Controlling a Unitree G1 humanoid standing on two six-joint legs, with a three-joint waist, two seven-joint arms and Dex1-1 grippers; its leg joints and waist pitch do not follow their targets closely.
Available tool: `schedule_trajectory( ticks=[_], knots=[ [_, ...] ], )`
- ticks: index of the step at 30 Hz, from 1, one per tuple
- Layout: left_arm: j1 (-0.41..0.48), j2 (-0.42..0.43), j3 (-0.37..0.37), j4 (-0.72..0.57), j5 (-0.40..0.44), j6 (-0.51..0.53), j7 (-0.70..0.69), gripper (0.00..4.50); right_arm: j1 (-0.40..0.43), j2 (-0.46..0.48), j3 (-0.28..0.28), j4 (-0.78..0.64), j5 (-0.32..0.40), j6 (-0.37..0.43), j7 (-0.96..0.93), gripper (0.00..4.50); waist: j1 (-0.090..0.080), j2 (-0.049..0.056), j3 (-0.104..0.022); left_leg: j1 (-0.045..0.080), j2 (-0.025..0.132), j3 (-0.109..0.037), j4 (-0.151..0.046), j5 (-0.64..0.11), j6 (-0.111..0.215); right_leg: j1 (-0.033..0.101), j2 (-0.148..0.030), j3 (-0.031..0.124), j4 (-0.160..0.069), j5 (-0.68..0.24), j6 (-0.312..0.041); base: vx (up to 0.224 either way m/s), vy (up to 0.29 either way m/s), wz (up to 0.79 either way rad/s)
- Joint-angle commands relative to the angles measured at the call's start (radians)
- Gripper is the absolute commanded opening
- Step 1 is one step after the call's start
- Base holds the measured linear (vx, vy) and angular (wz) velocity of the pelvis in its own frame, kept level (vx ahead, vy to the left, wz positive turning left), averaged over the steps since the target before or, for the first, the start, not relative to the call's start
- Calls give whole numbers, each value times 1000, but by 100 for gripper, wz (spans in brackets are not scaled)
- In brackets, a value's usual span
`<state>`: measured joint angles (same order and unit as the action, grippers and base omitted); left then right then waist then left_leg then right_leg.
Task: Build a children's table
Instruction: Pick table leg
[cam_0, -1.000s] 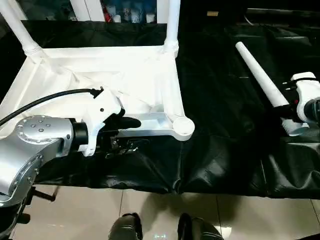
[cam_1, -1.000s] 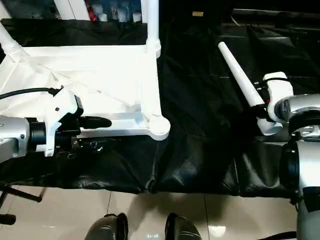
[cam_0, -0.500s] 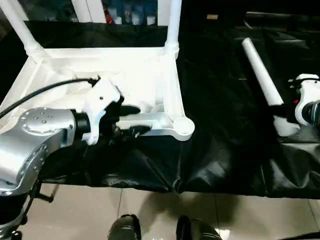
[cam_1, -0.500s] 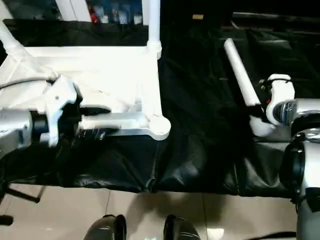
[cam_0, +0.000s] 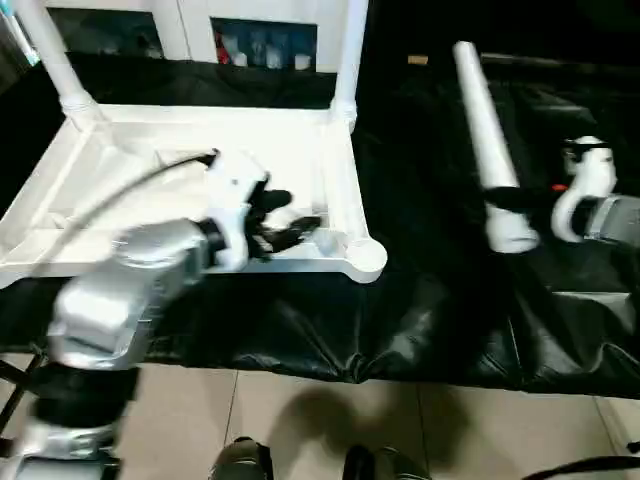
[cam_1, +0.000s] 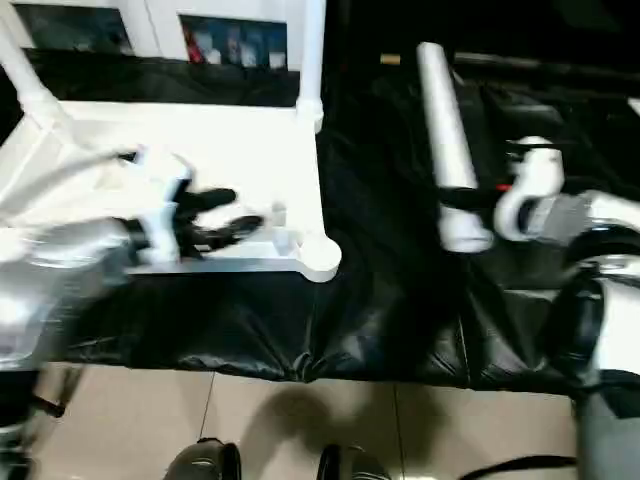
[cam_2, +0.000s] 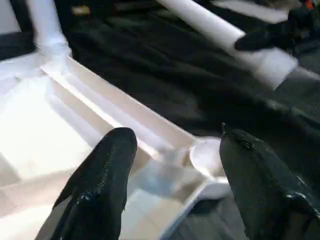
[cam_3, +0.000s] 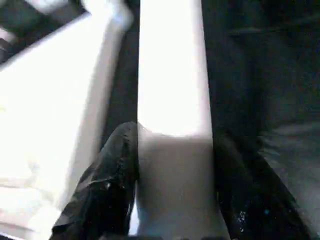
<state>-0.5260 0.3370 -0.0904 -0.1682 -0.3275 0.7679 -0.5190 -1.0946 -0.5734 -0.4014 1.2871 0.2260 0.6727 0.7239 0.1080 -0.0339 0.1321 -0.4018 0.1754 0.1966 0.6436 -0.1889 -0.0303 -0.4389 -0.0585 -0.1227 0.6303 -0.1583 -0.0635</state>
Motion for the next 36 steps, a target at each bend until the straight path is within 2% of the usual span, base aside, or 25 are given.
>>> schedule_trajectory(
  ticks=[1, 3, 4, 5, 6, 7, 8, 9, 10, 11, 13, 14, 16, 19, 21, 23, 24, 25, 27, 28, 30, 31, 32, 33, 36],
  knots=[
    [-28, -38, 8, 36, 18, -28, 56, 313, 35, 29, -48, -82, 74, 11, 29, 188, 9, -10, -120, 16, 60, -29, -58, -89, 65, 80, -104, 70, -89, -331, -126, 0, 0, 0],
    [-44, -86, 23, 69, 17, -33, 97, 313, 158, 112, -70, -304, 157, 49, 63, 188, 14, -8, -123, 18, 63, -30, -61, -78, 72, 78, -103, 70, -89, -300, -118, 0, 0, 0],
    [-44, -86, 23, 69, 17, -33, 97, 313, 158, 112, -70, -304, 157, 49, 63, 188, 18, -10, -130, 17, 65, -34, -62, -50, 80, 84, -104, 70, -80, -255, -113, 0, 0, 0],
    [-55, -117, 30, 91, 11, -37, 113, 313, 275, 183, -64, -519, 214, 88, 83, 187, 18, -8, -134, 18, 66, -36, -62, -22, 87, 82, -101, 69, -75, -210, -128, 0, 0, 0],
    [-58, -122, 31, 96, 9, -39, 114, 313, 300, 197, -60, -562, 225, 95, 87, 187, 23, -12, -139, 20, 67, -37, -61, -6, 94, 83, -105, 72, -69, -173, -123, 0, 0, 0],
    [-63, -139, 34, 108, 1, -43, 115, 313, 382, 245, -50, -699, 268, 114, 96, 187, 24, -10, -140, 19, 65, -37, -61, 1, 102, 83, -104, 70, -71, -169, -126, 0, 0, 0],
    [-67, -149, 35, 116, -2, -48, 117, 313, 429, 272, -47, -775, 296, 125, 97, 187, 31, -10, -140, 23, 63, -33, -61, -15, 102, 80, -106, 72, -80, -196, -115, 0, 0, 0],
    [-72, -158, 31, 126, -1, -52, 118, 313, 489, 297, -28, -860, 319, 133, 101, 187, 38, -6, -143, 25, 66, -37, -64, -21, 93, 80, -109, 70, -79, -224, -107, 0, 0, 0],
    [-77, -170, 32, 135, -5, -55, 118, 313, 538, 322, -20, -930, 342, 141, 97, 186, 38, -8, -140, 24, 65, -36, -66, -25, 90, 78, -107, 70, -87, -239, -98, 0, 0, 0],
    [-82, -182, 38, 140, -15, -53, 117, 313, 567, 341, -20, -973, 356, 144, 87, 186, 43, -5, -138, 28, 69, -37, -69, -48, 76, 76, -109, 70, -92, -273, -92, 0, 0, 0],
    [-91, -206, 54, 151, -36, -46, 121, 313, 611, 371, -18, -1042, 370, 137, 68, 186, 41, -7, -136, 26, 67, -37, -73, -76, 53, 77, -111, 69, -99, -325, -77, 0, 0, 0],
    [-96, -221, 62, 156, -52, -40, 123, 313, 631, 383, -7, -1081, 375, 139, 62, 186, 42, 9, -136, 33, 69, -39, -75, -103, 36, 72, -112, 67, -109, -357, -71, 0, 0, 0],
    [-104, -245, 74, 168, -73, -31, 125, 313, 683, 403, 23, -1176, 381, 146, 60, 186, 38, 3, -133, 30, 68, -40, -78, -121, 25, 75, -110, 64, -113, -382, -56, 0, 0, 0],
    [-110, -281, 96, 184, -106, -13, 132, 313, 731, 425, 52, -1262, 409, 174, 68, 186, 34, 1, -130, 32, 64, -39, -81, -149, 29, 73, -114, 62, -128, -452, -23, 0, 0, 0],
    [-112, -307, 113, 193, -133, -6, 132, 313, 762, 431, 78, -1309, 418, 187, 76, 186, 27, 4, -120, 49, 57, -39, -82, -223, 14, 72, -118, 47, -161, -605, 32, 0, 0, 0],
    [-115, -336, 140, 194, -172, 10, 133, 313, 784, 432, 103, -1343, 425, 195, 79, 186, 26, 6, -125, 57, 59, -43, -86, -231, 4, 81, -122, 37, -174, -631, 64, 0, 0, 0],
    [-120, -363, 170, 192, -216, 31, 139, 313, 802, 437, 119, -1376, 434, 206, 66, 186, 25, 9, -127, 57, 66, -47, -92, -227, 5, 89, -122, 30, -176, -601, 66, 0, 0, 0],
    [-120, -363, 170, 192, -216, 31, 139, 313, 802, 437, 119, -1376, 434, 206, 66, 186, 25, 12, -129, 60, 72, -49, -96, -228, 4, 91, -123, 28, -176, -575, 62, 0, 0, 0],
    [-124, -383, 193, 177, -282, 74, 130, 347, 805, 440, 128, -1388, 436, 204, 50, 186, 18, 17, -128, 60, 92, -59, -110, -284, -11, 98, -127, 21, -167, -514, 48, 0, 0, 0],
    [-125, -387, 198, 173, -298, 85, 126, 347, 805, 440, 130, -1390, 436, 203, 48, 186, 16, 15, -128, 62, 92, -60, -111, -299, -17, 99, -128, 21, -167, -513, 46, 0, 0, 0],
    [-129, -402, 214, 164, -333, 108, 128, 350, 804, 439, 136, -1399, 440, 204, 36, 186, 21, 11, -129, 69, 76, -50, -105, -274, -24, 93, -137, 30, -174, -510, 36, 0, 0, 0],
    [-129, -405, 218, 162, -340, 112, 128, 370, 803, 440, 136, -1399, 441, 204, 35, 186, 21, 6, -129, 65, 74, -49, -104, -255, -21, 95, -137, 31, -172, -503, 33, 0, 0, 0],
    [-129, -410, 224, 160, -352, 118, 127, 370, 800, 440, 137, -1397, 440, 203, 33, 186, 25, 7, -132, 63, 75, -48, -105, -226, -14, 98, -136, 31, -169, -487, 32, 0, 0, 0],
    [-128, -410, 221, 158, -352, 125, 128, 390, 800, 438, 144, -1400, 440, 201, 37, 186, 26, 7, -133, 62, 79, -50, -107, -208, -11, 97, -133, 33, -163, -461, 27, 0, 0, 0],
    [-130, -410, 208, 173, -315, 140, 156, 408, 802, 432, 171, -1422, 443, 203, 41, 186, 28, 8, -135, 61, 81, -48, -108, -182, -11, 97, -132, 38, -155, -412, 15, 0, 0, 0]
  ],
)
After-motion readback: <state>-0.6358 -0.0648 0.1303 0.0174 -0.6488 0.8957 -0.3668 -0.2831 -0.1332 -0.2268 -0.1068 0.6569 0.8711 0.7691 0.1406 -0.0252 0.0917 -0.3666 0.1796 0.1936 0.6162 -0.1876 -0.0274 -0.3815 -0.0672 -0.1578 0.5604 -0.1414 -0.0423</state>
